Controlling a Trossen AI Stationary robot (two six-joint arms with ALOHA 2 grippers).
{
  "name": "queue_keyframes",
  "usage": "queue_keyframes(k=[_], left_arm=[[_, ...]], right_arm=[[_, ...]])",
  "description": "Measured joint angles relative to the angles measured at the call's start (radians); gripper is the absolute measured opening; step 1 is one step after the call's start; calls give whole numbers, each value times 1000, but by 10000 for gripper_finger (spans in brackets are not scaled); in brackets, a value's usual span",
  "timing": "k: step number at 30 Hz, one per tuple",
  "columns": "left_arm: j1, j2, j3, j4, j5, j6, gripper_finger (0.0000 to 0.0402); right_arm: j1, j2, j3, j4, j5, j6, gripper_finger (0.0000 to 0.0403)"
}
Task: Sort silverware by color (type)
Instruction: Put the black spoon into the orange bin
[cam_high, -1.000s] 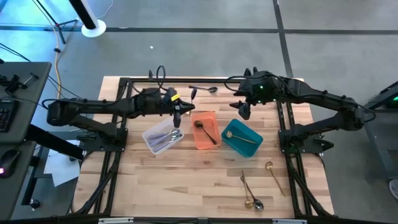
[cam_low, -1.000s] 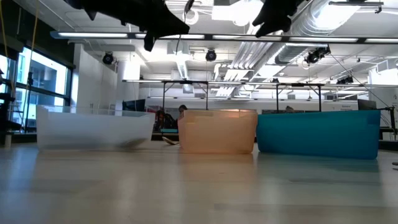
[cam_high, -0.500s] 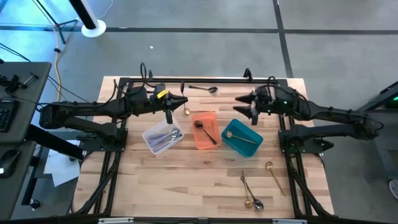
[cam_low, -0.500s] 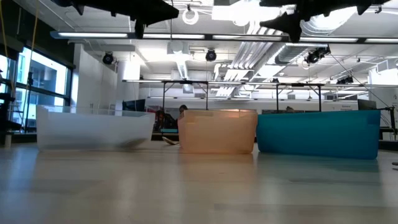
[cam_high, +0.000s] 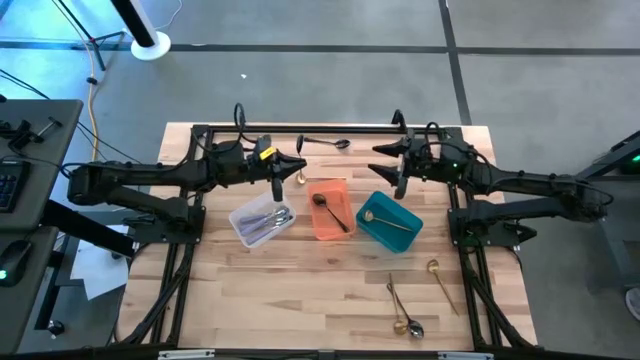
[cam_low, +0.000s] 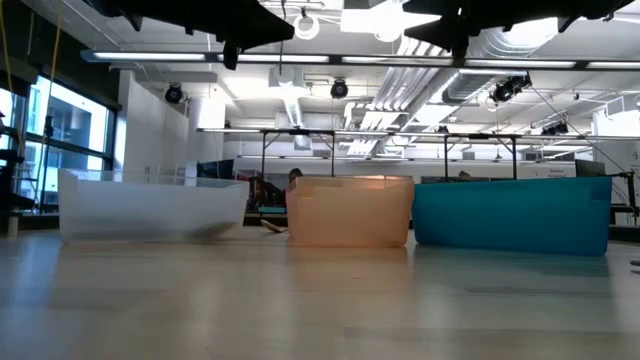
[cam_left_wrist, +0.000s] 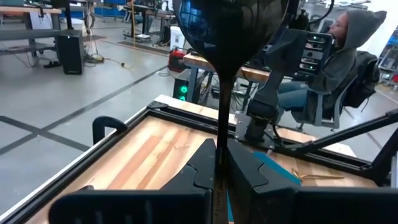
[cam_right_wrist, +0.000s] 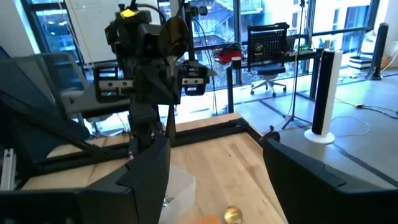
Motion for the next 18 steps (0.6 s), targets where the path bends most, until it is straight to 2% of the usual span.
queue_keyframes(k=[7,13,18], left_arm=[[0,0,0,-9,4,43,7],[0,17,1,-5,108,78,7],[0,53,17,-20,133,63,7]], right_arm=[[0,1,0,7,-2,9,242],[0,0,0,21,-18,0,242],[0,0,0,21,-33,0,242]])
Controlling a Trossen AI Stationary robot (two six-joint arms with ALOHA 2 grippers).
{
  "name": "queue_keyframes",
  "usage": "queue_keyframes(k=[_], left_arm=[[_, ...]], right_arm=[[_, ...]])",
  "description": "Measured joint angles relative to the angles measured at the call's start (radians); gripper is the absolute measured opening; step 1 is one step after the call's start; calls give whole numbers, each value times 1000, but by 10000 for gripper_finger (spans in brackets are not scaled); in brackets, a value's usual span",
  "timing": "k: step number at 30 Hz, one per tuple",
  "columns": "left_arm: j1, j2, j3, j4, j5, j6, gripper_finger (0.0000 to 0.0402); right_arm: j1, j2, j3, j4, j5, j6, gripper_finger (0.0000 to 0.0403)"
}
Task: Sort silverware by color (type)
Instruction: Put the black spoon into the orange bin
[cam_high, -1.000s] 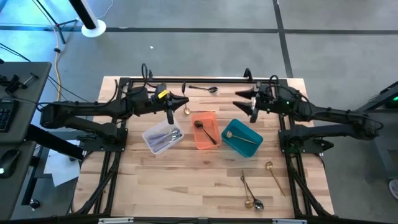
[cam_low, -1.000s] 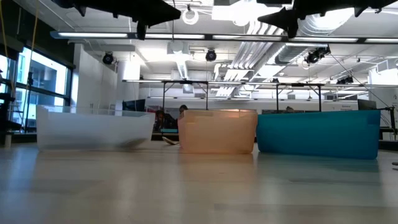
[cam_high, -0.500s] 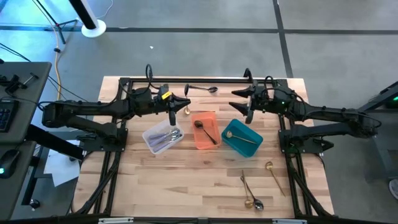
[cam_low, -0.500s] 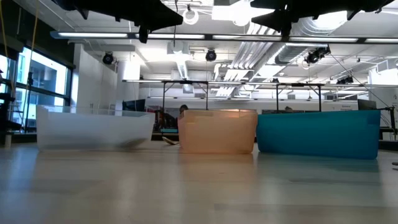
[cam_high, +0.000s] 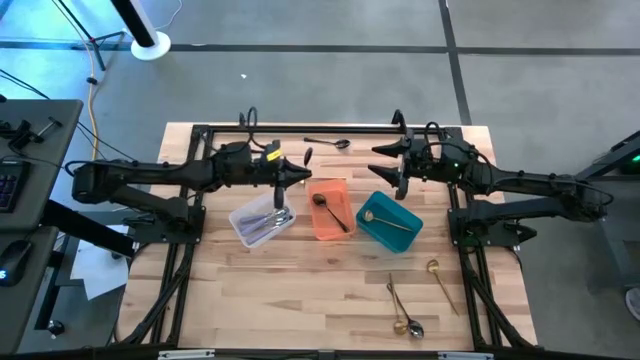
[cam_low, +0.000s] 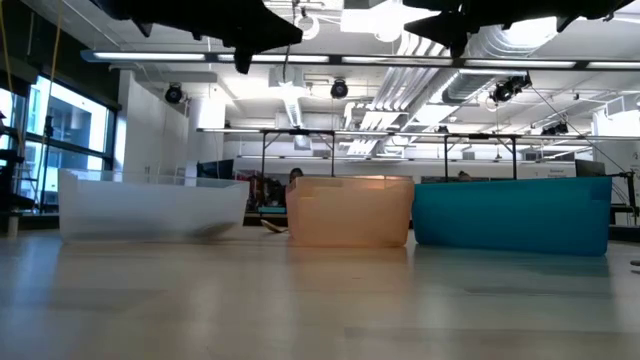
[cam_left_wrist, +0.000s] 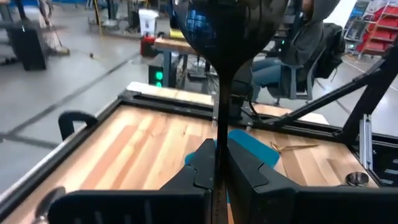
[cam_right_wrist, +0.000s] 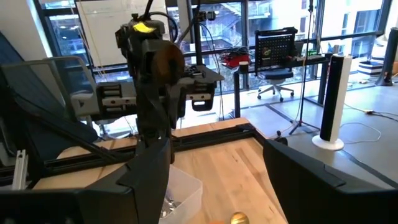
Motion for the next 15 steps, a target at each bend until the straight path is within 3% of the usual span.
queue_keyframes(k=[3,10,15], left_arm=[[-2,45,75,-96,28,47,4],[-20,235,357,-509,73,426,3],[-30,419,523,-646,68,650,3]], right_arm=[[0,0,0,1,0,0,242],[-1,0,0,3,13,12,242],[-1,0,0,3,16,11,242]])
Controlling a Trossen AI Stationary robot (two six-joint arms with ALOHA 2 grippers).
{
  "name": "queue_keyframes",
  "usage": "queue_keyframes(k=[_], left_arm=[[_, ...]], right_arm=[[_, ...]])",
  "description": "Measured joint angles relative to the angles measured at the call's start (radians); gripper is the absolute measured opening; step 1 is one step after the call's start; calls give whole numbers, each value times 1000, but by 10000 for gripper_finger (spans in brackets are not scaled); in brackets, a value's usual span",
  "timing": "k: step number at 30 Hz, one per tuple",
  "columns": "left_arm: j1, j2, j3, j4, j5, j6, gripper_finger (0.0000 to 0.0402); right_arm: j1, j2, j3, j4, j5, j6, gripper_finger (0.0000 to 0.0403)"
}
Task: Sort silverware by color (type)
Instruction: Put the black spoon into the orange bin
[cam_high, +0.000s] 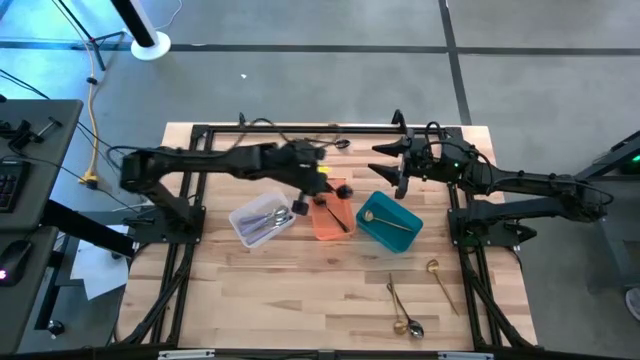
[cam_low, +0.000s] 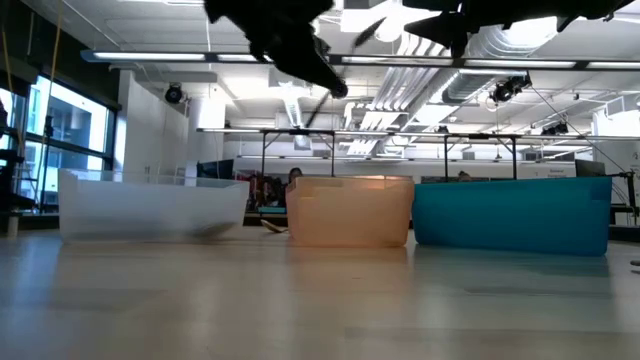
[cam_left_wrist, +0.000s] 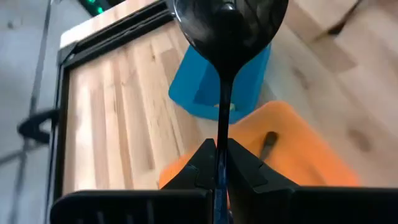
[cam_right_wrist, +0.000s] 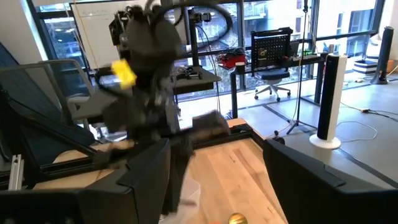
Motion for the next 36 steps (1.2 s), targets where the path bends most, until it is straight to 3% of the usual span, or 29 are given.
queue_keyframes(k=[5,10,20,36], left_arm=[[-24,143,90,-2,-11,204,2],[-38,224,118,-65,-123,386,2],[-38,302,119,-185,-124,404,2],[-42,422,121,-189,-164,403,1]], right_arm=[[0,0,0,-1,0,20,242],[0,0,0,-2,1,26,242],[0,0,1,-54,66,24,242],[-1,0,1,-64,68,47,242]])
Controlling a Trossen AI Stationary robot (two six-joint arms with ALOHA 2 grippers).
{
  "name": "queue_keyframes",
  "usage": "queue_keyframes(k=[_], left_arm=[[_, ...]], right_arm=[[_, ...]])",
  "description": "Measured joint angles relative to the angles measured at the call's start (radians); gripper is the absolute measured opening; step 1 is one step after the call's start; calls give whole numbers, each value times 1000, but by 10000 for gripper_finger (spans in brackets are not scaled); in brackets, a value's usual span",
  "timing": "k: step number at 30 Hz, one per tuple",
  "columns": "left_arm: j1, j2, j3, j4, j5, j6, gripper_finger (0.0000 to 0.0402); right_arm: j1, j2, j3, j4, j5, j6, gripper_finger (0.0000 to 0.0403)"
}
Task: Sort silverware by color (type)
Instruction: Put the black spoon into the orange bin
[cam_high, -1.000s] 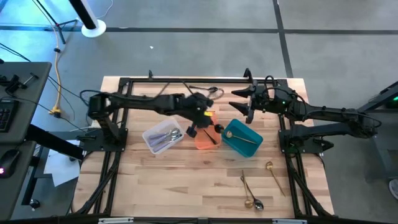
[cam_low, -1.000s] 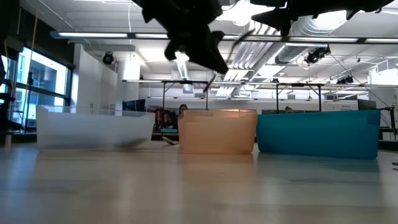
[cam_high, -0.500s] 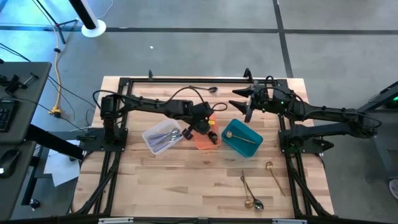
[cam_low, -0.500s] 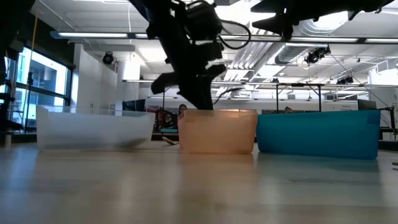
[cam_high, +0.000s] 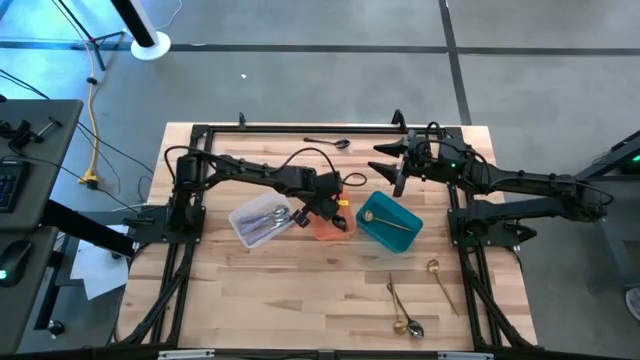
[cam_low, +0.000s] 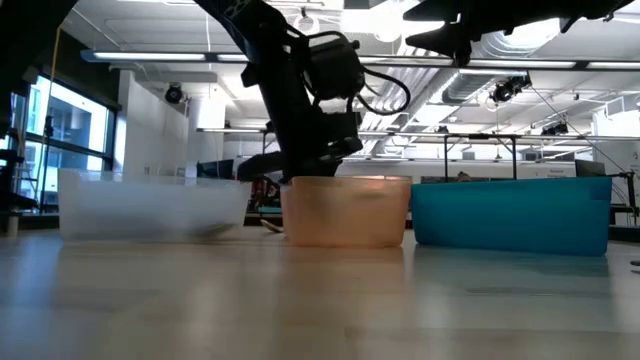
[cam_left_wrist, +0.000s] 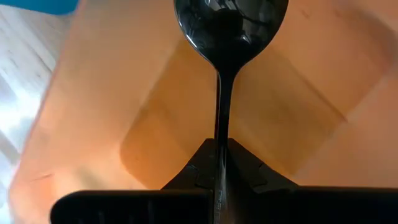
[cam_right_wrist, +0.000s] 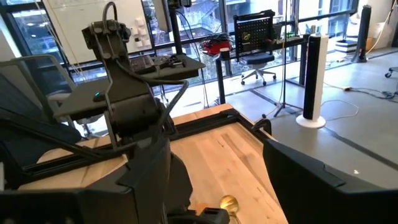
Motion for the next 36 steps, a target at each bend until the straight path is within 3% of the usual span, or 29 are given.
queue_keyframes(k=[17,36], left_arm=[[-16,23,-3,20,-37,-28,41],[-16,21,-3,-2,-56,-28,53]], right_arm=[[0,0,0,0,0,25,242],[0,0,0,0,0,24,242]])
